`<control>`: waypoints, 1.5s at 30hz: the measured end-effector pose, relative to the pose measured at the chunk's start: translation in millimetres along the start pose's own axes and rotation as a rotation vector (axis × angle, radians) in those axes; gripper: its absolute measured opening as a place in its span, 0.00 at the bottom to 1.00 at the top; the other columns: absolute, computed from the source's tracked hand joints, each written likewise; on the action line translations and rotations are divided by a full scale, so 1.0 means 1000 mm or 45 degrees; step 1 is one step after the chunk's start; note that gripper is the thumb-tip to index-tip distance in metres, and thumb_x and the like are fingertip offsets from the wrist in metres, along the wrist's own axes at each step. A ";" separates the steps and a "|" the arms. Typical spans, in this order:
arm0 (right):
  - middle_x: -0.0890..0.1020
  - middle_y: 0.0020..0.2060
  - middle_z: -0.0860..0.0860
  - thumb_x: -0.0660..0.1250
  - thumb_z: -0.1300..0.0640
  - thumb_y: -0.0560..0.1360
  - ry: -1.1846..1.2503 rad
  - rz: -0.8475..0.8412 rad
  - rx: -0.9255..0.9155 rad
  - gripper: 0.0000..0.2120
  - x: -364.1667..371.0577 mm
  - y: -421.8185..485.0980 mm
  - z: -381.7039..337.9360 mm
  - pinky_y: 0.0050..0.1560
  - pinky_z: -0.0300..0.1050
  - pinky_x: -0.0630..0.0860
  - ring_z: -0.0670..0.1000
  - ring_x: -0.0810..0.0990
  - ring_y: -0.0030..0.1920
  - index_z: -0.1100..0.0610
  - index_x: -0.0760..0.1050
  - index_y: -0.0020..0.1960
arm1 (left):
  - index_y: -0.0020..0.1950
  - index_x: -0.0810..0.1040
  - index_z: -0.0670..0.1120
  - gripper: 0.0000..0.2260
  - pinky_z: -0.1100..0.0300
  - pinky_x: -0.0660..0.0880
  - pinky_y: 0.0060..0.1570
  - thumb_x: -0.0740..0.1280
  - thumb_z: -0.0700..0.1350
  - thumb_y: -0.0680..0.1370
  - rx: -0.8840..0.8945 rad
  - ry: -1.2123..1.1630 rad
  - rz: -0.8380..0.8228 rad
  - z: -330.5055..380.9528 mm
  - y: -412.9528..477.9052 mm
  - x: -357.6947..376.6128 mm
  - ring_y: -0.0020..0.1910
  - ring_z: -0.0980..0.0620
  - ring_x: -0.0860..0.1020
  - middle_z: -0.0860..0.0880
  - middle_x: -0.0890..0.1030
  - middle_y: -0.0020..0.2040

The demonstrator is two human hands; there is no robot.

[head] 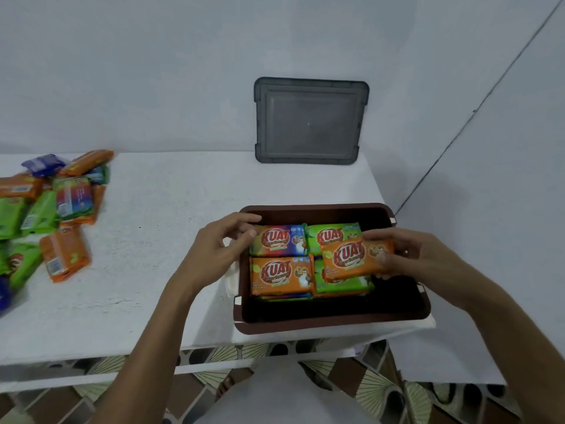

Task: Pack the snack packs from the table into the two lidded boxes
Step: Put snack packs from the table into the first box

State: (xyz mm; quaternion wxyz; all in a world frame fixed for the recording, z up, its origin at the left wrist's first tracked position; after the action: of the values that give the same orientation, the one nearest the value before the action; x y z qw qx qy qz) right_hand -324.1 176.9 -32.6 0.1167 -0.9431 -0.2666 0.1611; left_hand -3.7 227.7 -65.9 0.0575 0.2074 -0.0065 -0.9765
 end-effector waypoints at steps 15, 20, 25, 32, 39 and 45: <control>0.68 0.53 0.49 0.61 0.55 0.81 -1.067 0.094 0.014 0.18 0.037 0.025 0.030 0.55 0.37 0.70 0.47 0.70 0.52 0.47 0.71 0.70 | 0.56 0.80 0.57 0.07 0.64 0.75 0.39 0.65 0.48 0.80 -0.005 0.083 0.187 -0.010 -0.006 0.005 0.49 0.62 0.77 0.65 0.81 0.48; 0.75 0.54 0.48 0.60 0.51 0.81 -1.065 0.095 -0.026 0.18 0.026 0.026 0.018 0.43 0.32 0.71 0.45 0.75 0.49 0.47 0.70 0.70 | 0.57 0.79 0.56 0.08 0.62 0.77 0.39 0.65 0.49 0.80 -0.011 0.137 0.129 -0.006 0.000 0.005 0.48 0.60 0.78 0.61 0.80 0.49; 0.81 0.48 0.45 0.63 0.50 0.79 -0.951 0.173 -0.139 0.16 0.005 0.048 -0.025 0.46 0.39 0.75 0.43 0.79 0.46 0.46 0.73 0.66 | 0.58 0.78 0.57 0.08 0.71 0.72 0.37 0.65 0.50 0.80 0.010 0.286 0.057 0.007 0.025 0.001 0.43 0.59 0.78 0.58 0.80 0.46; 0.83 0.45 0.51 0.64 0.52 0.78 -0.636 0.416 -0.259 0.12 -0.048 0.128 -0.074 0.51 0.50 0.80 0.51 0.84 0.42 0.51 0.78 0.61 | 0.60 0.79 0.52 0.10 0.63 0.76 0.35 0.65 0.49 0.79 -0.020 0.240 0.072 0.035 0.114 -0.003 0.41 0.56 0.82 0.52 0.82 0.48; 0.79 0.52 0.57 0.65 0.54 0.78 -0.412 0.531 -0.054 0.18 -0.100 0.240 -0.076 0.39 0.45 0.81 0.55 0.83 0.39 0.58 0.72 0.65 | 0.61 0.78 0.46 0.12 0.62 0.76 0.36 0.65 0.46 0.78 -0.324 0.116 0.183 0.027 0.229 -0.014 0.47 0.48 0.82 0.45 0.83 0.50; 0.75 0.56 0.61 0.62 0.56 0.79 -0.141 0.526 0.285 0.25 -0.119 0.294 -0.049 0.44 0.49 0.78 0.57 0.77 0.42 0.62 0.60 0.73 | 0.75 0.62 0.41 0.25 0.55 0.76 0.43 0.63 0.44 0.79 -0.647 0.091 0.153 -0.003 0.275 -0.013 0.47 0.48 0.79 0.41 0.80 0.57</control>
State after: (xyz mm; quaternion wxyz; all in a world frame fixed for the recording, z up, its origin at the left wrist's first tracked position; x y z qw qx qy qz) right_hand -265.2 -137.7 -49.2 0.1704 -0.9485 -0.0546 0.2614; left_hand 39.1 -43.6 -53.8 0.1659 0.2199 0.2285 -0.9338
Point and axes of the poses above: each hand's wrist, its own y-axis towards the middle knuckle, its own x-axis out of the palm, z = x × y, the point moved 6 cm from there along y, towards the middle knuckle
